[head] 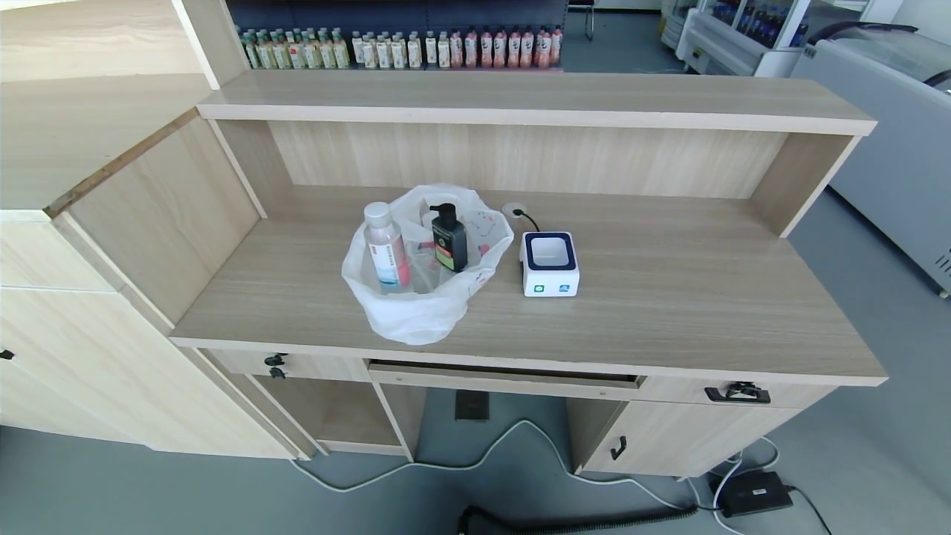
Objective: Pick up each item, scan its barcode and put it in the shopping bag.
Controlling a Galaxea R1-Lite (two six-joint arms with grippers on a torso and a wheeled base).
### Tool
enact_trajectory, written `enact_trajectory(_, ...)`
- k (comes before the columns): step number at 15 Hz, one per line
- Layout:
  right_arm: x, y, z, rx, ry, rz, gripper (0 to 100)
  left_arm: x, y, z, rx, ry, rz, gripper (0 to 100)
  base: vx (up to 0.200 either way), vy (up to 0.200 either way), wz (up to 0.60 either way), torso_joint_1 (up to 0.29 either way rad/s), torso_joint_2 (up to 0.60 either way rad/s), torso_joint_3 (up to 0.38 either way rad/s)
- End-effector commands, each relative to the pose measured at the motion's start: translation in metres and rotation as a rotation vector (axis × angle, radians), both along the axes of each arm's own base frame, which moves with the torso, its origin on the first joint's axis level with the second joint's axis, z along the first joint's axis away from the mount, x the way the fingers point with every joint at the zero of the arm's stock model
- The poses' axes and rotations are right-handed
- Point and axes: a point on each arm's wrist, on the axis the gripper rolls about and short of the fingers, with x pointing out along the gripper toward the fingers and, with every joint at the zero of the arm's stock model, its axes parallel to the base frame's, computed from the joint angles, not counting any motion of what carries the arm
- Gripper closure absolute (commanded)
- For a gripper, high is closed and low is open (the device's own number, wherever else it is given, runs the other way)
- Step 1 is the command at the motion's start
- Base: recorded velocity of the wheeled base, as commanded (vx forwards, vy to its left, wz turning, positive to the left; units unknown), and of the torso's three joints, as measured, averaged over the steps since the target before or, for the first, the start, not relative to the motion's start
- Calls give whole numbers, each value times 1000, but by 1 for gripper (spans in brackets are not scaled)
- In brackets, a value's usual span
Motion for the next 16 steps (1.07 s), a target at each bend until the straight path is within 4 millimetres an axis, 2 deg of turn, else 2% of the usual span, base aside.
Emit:
enact_trajectory(1, -11, 1, -12, 12, -33, 13, 0, 0, 0, 0, 0, -1, 0, 0, 0, 0, 0, 0, 0, 0)
enact_trajectory(5, -11, 1, -12, 109, -28, 13, 0, 0, 0, 0, 0, -1, 0, 0, 0, 0, 0, 0, 0, 0)
enact_trajectory(16, -11, 1, -12, 109, -29, 30, 0, 0, 0, 0, 0, -1, 2, 0, 0, 0, 0, 0, 0, 0)
